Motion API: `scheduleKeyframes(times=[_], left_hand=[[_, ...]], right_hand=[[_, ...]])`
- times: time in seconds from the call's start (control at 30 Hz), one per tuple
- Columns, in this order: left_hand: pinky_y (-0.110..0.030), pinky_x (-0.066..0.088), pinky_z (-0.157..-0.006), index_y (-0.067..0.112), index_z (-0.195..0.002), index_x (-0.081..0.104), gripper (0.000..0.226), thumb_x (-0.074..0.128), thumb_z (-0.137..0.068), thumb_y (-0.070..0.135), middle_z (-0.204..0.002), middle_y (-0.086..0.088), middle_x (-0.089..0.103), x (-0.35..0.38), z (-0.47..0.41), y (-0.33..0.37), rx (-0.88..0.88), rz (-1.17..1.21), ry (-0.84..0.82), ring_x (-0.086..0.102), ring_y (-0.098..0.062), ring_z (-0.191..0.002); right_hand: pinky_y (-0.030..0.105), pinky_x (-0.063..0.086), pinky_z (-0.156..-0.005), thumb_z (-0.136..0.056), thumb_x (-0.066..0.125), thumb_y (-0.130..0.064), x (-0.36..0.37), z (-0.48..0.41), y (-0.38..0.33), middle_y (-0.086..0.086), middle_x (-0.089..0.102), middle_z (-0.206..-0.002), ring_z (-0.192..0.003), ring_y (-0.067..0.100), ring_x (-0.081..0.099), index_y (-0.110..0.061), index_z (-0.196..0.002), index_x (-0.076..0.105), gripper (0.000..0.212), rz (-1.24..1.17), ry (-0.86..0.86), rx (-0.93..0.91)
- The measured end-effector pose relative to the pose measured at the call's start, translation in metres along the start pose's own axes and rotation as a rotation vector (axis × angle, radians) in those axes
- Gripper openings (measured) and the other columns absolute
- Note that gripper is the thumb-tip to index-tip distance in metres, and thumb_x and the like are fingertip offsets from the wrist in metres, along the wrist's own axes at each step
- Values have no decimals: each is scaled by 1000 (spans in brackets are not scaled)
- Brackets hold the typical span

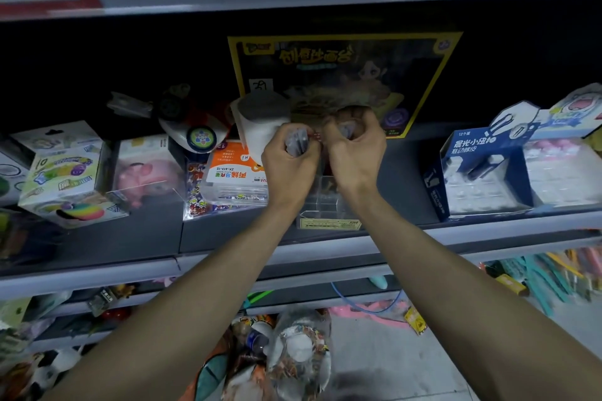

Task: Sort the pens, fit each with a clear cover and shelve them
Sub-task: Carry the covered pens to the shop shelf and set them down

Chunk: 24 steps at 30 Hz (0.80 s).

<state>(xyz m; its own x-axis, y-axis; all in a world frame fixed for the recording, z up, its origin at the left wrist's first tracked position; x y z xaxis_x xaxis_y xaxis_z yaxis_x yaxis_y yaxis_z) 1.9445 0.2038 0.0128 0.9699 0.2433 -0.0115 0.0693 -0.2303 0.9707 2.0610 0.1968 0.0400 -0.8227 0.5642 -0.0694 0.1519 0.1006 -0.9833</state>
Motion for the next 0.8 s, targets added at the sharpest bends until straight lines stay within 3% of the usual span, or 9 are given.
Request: scheduleKeyframes(times=[0.1, 0.17, 0.27, 0.4, 0.5, 0.57, 0.67, 0.8], left_hand=[[-23, 53, -72, 9, -93, 70, 15, 67, -84, -3, -84, 1, 71, -1, 2, 3, -16, -24, 0, 64, -7, -76], [-22, 52, -72, 9, -94, 69, 14, 69, -84, -1, -84, 3, 70, 0, 3, 5, -31, -38, -8, 62, -5, -75], [-20, 52, -75, 9, -100, 69, 16, 71, -85, 1, -85, 8, 71, -4, 5, 8, -69, -42, -7, 63, -2, -77], [-26, 57, -89, 17, -119, 68, 37, 69, -83, 8, -103, 10, 76, -15, 10, 14, -133, -76, -74, 71, -5, -98], [-33, 57, -84, 16, -118, 65, 35, 68, -83, 9, -95, 3, 74, -26, 16, 20, -171, -177, -159, 68, -5, -89], [-30, 56, -83, 17, -123, 64, 39, 69, -86, 10, -95, 7, 72, -37, 21, 25, -211, -256, -199, 67, -4, -89], [-30, 53, -96, 13, -138, 59, 49, 71, -90, 14, -115, 3, 71, -60, 36, 34, -280, -373, -251, 67, -17, -107], [-30, 50, -102, 14, -138, 63, 45, 65, -94, 22, -134, -5, 68, -95, 67, 53, -317, -568, -380, 64, -23, -118]], right_hand=[[37, 53, -71, -86, 70, -22, -5, 1, -1, -4, 64, -66, -65, 11, 59, -10, -84, 66, 13, 29, -20, 26], [40, 52, -77, -89, 63, -29, -9, 1, -1, 1, 69, -78, -81, 21, 64, -16, -87, 65, 13, 72, -39, 45], [38, 42, -85, -97, 51, -38, -14, 1, -2, 5, 67, -102, -105, 31, 55, -21, -100, 60, 19, 186, -114, 63], [39, 44, -86, -103, 45, -39, -22, 4, -14, 6, 67, -104, -102, 31, 58, -20, -110, 58, 24, 300, -208, 20], [40, 48, -85, -103, 45, -36, -35, 9, -21, 11, 69, -115, -107, 32, 61, -19, -128, 56, 32, 452, -255, 14], [40, 50, -84, -100, 46, -35, -44, 16, -25, 12, 68, -120, -108, 33, 62, -21, -132, 55, 37, 540, -297, -10], [39, 47, -77, -96, 49, -35, -57, 37, -32, 14, 66, -115, -110, 37, 60, -18, -125, 56, 34, 670, -336, -21], [44, 49, -88, -98, 50, -33, -70, 79, -49, 16, 65, -123, -122, 38, 55, -13, -132, 53, 39, 725, -306, -35]])
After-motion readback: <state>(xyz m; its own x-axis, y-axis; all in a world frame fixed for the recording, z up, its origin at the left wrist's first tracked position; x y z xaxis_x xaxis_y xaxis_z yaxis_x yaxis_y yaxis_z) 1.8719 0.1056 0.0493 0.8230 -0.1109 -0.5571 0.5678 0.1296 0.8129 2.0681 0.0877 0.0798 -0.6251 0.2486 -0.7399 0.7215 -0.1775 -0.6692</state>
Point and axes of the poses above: each hand's wrist, its own z-axis away from the middle knuckle, its own x-axis out of the palm, y = z × x, the point moved 3 cm from there along -z, towards the middle knuckle
